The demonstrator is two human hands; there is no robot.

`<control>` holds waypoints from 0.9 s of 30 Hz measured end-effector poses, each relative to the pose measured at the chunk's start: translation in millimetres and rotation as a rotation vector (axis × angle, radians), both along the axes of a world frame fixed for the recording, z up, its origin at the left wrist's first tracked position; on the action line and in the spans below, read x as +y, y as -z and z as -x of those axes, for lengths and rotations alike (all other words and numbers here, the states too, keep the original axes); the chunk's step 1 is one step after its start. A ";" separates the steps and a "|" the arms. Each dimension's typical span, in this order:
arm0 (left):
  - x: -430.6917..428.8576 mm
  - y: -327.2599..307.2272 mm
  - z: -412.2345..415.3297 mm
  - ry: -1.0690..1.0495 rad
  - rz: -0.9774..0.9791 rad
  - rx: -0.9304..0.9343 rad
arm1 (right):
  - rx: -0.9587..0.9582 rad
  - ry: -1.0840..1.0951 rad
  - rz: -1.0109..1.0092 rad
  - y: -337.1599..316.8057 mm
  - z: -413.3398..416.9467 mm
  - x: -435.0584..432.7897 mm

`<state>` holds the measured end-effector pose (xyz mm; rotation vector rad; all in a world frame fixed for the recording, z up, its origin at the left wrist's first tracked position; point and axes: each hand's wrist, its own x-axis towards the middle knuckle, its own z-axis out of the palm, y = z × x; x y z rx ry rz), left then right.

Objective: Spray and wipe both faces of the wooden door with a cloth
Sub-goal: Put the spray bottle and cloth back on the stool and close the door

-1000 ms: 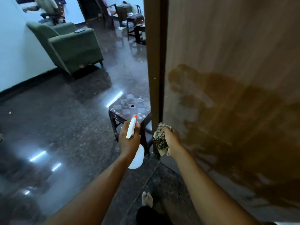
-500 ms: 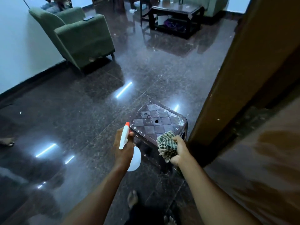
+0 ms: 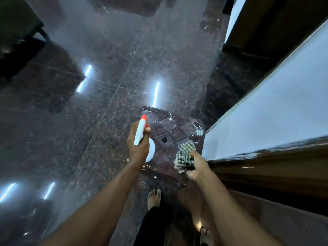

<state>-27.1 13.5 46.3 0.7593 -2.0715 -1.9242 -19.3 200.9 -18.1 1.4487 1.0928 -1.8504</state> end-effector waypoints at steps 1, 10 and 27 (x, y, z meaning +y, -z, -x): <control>-7.0 7.0 13.7 0.015 0.017 -0.006 | 0.008 0.044 -0.016 2.7 10.3 -5.5; -20.3 71.2 48.2 0.127 0.122 0.062 | -0.003 0.116 -0.143 55.8 29.4 -23.3; 47.6 40.3 -54.5 0.183 0.425 -0.327 | 0.323 -0.677 -0.920 -19.4 -93.6 32.5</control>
